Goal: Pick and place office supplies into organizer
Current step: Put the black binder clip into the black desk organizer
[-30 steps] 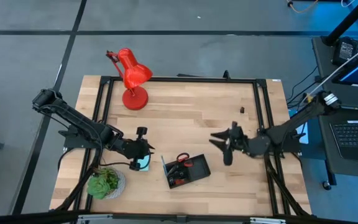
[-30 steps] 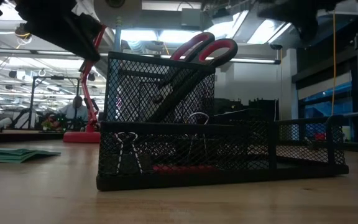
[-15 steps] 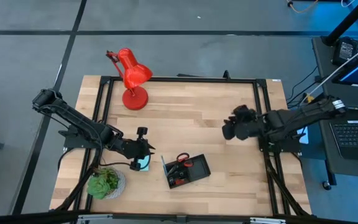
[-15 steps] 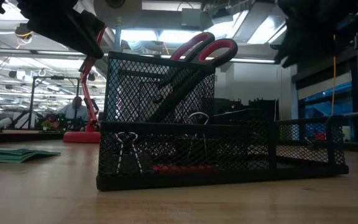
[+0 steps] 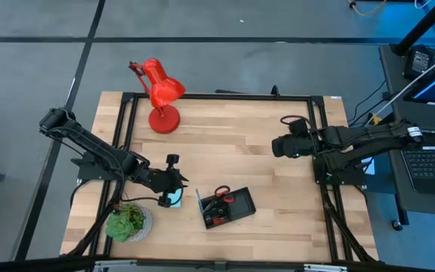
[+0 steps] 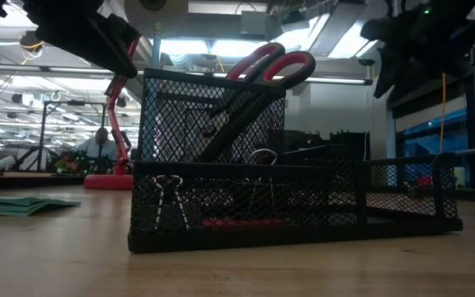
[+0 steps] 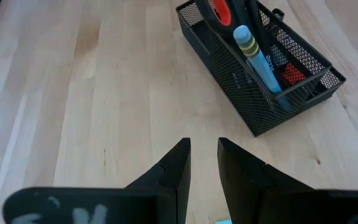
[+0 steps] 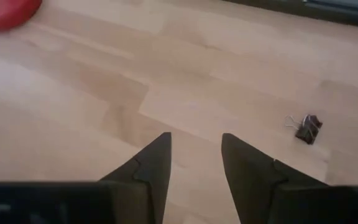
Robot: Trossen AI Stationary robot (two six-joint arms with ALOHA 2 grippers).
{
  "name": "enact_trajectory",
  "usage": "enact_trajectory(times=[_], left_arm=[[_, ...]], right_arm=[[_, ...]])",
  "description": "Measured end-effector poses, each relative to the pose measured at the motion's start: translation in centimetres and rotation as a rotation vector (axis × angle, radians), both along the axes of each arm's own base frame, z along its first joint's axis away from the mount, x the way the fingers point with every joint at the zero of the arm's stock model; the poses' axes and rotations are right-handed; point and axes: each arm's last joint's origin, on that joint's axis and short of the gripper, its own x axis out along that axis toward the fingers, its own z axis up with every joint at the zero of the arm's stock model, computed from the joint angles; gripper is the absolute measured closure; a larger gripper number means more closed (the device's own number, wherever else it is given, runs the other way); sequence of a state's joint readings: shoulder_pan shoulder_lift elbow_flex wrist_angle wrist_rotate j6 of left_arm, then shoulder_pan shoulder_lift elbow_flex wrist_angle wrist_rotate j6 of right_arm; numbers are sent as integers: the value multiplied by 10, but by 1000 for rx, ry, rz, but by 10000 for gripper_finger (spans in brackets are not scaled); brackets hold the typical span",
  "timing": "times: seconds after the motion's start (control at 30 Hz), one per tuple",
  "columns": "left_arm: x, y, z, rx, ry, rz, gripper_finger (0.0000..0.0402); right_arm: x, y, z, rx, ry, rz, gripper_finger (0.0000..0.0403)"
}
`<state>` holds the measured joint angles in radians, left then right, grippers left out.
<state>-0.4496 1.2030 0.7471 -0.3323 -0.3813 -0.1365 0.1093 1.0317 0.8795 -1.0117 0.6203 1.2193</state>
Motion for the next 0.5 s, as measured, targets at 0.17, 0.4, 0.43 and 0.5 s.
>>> enact_trajectory(times=[0.17,0.4,0.43,0.5], left_arm=[[0,0,0,-5,-1,5,327],[0,0,0,-35,2,14,327],[0,-1,0,-48,4,17,327],[0,-1,0,-64,7,20,327]], right_arm=[[2,-1,0,-41,68,121,260],[5,-1,1,-73,73,168,260],[4,-1,1,-73,74,168,260],[4,-1,1,-73,77,168,260]])
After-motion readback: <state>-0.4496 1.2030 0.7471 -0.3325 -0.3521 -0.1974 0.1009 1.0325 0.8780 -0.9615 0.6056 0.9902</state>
